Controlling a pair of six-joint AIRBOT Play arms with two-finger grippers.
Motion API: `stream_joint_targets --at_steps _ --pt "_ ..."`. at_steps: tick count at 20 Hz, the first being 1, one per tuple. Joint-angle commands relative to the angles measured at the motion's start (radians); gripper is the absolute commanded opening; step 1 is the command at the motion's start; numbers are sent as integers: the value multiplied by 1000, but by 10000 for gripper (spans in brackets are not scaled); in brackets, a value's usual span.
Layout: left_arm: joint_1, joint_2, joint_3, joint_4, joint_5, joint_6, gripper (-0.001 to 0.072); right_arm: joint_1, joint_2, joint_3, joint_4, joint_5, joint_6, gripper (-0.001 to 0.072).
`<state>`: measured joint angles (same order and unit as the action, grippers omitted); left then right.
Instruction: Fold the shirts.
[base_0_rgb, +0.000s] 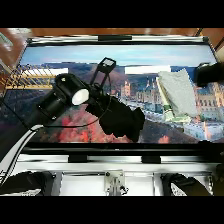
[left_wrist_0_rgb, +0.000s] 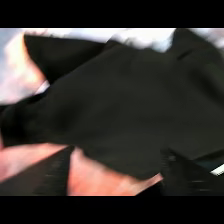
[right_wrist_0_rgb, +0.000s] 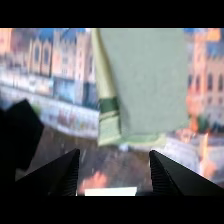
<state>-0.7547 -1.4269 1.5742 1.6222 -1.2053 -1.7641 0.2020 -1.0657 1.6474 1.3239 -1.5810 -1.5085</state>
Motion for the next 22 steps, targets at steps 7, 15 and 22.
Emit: stream_joint_targets --at_steps 7,15,22 --pt "501 33 -302 -464 -39 122 717 0 -159 -488 474 153 -131 546" --pt "488 -142 -345 -550 186 160 714 0 -272 -528 563 211 -131 547" --pt "473 -245 -342 -582 296 156 633 1 -272 -528 565 195 -91 546"
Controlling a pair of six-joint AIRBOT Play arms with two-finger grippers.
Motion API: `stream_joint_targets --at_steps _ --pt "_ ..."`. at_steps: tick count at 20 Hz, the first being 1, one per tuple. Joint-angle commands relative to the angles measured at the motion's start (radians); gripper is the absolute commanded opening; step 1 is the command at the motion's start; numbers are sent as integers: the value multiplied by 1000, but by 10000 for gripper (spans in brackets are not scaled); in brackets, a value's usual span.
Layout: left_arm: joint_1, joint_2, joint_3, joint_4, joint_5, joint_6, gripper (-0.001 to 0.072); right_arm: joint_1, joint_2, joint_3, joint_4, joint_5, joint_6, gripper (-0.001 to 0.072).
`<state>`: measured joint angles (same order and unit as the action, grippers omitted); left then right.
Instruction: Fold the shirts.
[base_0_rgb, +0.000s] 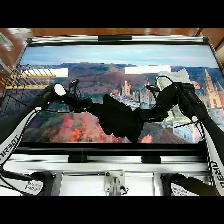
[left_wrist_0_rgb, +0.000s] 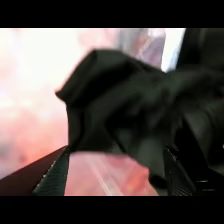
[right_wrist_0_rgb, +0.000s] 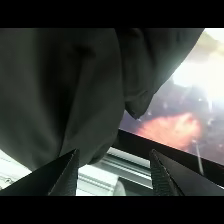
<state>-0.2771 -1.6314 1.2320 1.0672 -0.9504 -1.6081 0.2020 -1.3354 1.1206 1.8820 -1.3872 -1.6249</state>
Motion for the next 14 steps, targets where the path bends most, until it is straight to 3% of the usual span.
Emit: stream_joint_targets --at_steps 1,3,4,5,8,12,13,14 --pt "-4 -48 0 -34 42 -1 511 0 -2 -1 18 3 28 546" --pt "-4 -52 0 -37 53 -1 316 1 -2 -1 64 4 23 546" --pt "-4 -52 3 -37 53 0 167 0 -2 -1 98 8 13 546" --pt "-3 -51 5 -37 54 0 64 1 -2 -4 137 18 1 547" --pt "-3 -47 5 -37 57 0 35 1 -2 -66 233 68 -18 546" --pt "-3 -29 5 -36 57 46 34 1 -2 -190 211 107 -13 545" --pt "-3 -19 6 -36 57 56 33 1 -2 -204 210 126 -15 514" --pt "-4 -3 12 -36 57 66 33 1 -2 -202 211 137 -19 177"
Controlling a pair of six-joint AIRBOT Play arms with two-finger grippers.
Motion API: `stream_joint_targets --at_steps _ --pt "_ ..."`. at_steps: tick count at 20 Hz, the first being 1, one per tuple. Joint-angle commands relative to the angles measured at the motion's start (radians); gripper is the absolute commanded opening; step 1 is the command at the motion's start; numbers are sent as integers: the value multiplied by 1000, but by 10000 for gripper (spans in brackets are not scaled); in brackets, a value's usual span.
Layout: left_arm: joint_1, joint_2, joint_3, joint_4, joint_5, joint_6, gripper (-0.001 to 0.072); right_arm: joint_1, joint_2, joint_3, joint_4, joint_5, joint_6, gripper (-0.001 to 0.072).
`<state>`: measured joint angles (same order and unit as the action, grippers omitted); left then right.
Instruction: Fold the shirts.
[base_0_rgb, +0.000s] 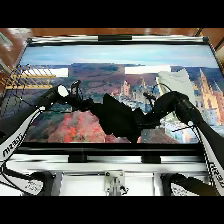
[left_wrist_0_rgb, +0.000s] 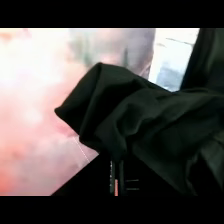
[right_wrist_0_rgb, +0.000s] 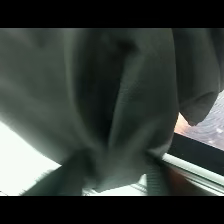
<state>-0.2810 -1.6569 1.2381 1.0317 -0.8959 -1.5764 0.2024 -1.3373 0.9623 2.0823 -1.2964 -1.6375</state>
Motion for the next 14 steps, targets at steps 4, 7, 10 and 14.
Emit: stream_joint_targets --at_steps 4,7,10,14 --pt "0 151 118 51 3 108 32 0 55 121 8 43 -95 74" --pt "1 306 315 137 3 196 32 0 169 407 -91 73 -140 74" --pt "9 459 553 165 3 204 33 0 285 681 -185 113 -139 74" --pt "26 625 714 166 3 203 34 0 426 834 -193 122 -117 74"
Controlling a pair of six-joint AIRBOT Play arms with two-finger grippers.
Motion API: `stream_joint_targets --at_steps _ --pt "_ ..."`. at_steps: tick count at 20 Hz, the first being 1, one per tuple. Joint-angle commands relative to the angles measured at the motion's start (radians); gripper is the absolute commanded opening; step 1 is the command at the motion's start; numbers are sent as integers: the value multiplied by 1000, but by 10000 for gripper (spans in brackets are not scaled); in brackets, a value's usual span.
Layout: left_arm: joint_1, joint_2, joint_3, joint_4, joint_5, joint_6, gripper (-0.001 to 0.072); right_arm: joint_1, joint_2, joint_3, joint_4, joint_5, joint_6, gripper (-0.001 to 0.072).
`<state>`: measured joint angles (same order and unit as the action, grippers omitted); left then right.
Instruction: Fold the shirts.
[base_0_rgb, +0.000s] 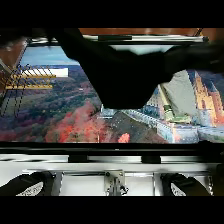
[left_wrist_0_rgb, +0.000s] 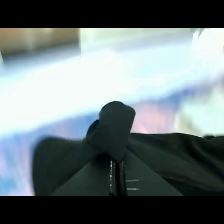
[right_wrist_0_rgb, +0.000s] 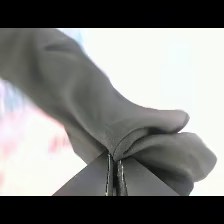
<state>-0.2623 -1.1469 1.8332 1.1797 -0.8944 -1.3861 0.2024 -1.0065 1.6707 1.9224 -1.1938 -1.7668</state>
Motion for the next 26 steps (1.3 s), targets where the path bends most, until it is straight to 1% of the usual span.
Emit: stream_joint_targets --at_steps 1,3,5,6,9,11,13,15,17,19,20,22,24,25,26 --pt "7 154 118 18 -5 5 34 0 123 125 -8 10 17 74" --pt "7 206 118 17 -47 -24 33 0 156 125 24 -6 16 74" --pt "7 239 118 18 -105 -24 33 0 178 125 15 44 16 74" --pt "7 247 118 18 -137 -23 34 0 182 126 6 97 14 74" --pt "7 240 112 19 -268 -21 33 0 156 125 19 332 -43 74" --pt "7 234 53 32 -317 -21 34 0 92 125 37 438 -53 74" --pt "7 235 -65 85 -329 -31 33 0 -10 125 45 491 -56 74" --pt "7 235 -236 136 -333 -86 33 0 -136 125 62 505 -84 74" --pt "6 235 -430 137 -317 -112 33 1 -275 125 156 465 -84 74" --pt "0 235 -603 133 -298 -111 34 1 -409 125 254 358 -81 74" --pt "0 235 -680 130 -283 -115 34 1 -468 125 274 288 -70 75" --pt "0 234 -807 130 -205 -207 33 1 -587 125 274 132 -30 75" --pt "0 234 -890 110 -134 -213 33 1 -686 125 275 45 10 75" --pt "0 234 -915 95 -108 -213 33 1 -728 125 275 33 45 97" --pt "0 234 -930 87 -86 -213 33 0 -758 125 275 34 75 208"
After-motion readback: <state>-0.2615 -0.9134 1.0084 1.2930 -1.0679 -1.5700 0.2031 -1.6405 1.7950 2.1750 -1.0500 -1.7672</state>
